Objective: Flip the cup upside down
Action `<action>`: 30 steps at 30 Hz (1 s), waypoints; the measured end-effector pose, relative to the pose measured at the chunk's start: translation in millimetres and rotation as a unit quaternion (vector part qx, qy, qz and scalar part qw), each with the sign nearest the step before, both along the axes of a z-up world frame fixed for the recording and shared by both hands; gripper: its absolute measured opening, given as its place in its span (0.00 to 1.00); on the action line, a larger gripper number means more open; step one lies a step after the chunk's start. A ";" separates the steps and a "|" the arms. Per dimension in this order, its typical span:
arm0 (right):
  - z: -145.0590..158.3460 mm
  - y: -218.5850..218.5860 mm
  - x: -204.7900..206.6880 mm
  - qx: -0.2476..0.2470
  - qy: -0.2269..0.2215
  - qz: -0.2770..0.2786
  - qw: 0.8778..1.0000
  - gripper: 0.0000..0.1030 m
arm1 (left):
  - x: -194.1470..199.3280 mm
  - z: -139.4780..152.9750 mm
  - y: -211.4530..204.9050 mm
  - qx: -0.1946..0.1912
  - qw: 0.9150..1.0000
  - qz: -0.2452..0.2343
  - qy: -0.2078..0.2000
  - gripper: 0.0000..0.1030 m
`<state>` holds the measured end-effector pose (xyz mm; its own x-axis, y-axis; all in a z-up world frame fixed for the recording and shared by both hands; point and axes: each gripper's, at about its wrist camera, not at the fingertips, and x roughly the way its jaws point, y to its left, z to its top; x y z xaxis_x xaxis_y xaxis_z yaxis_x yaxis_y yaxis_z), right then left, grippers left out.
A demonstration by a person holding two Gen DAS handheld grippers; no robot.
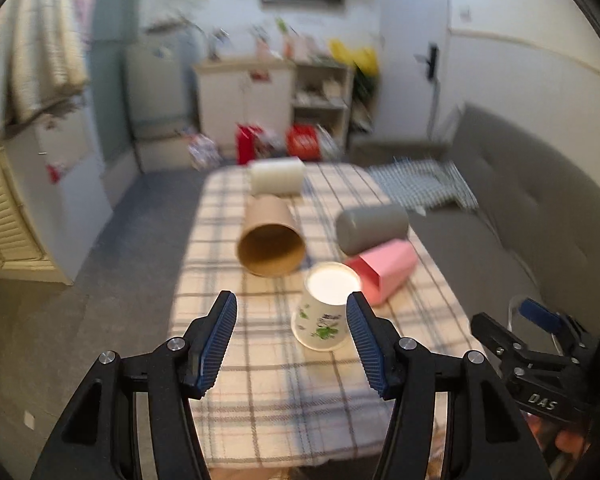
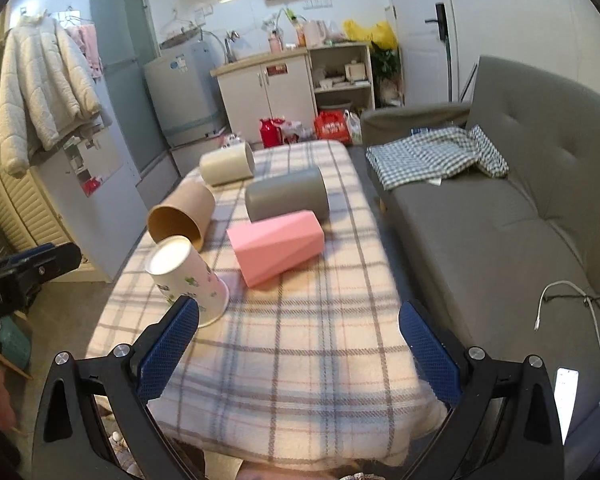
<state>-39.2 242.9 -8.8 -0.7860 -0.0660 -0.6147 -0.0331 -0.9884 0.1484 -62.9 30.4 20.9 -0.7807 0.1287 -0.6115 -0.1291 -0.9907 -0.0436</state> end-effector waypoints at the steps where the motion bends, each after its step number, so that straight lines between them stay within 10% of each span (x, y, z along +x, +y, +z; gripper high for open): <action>1: 3.9 -3.8 4.0 0.006 0.008 0.003 1.000 0.98 | 3.7 -2.0 -3.4 0.003 1.000 0.009 0.008 0.58; 12: 1.8 -31.5 37.7 0.051 0.072 0.019 0.996 0.98 | 47.3 -22.6 -19.1 0.015 0.994 0.060 0.090 0.69; 30: -11.8 -36.6 32.1 0.047 0.053 0.043 0.997 1.00 | 51.8 -45.0 -26.9 0.017 0.993 0.081 0.079 0.94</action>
<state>-7.1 206.3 -20.6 -0.8409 -0.0809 -0.5352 0.0625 -0.9967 0.0524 -11.1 3.5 -24.1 -0.8789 0.0116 -0.4769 0.0247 -0.9973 -0.0697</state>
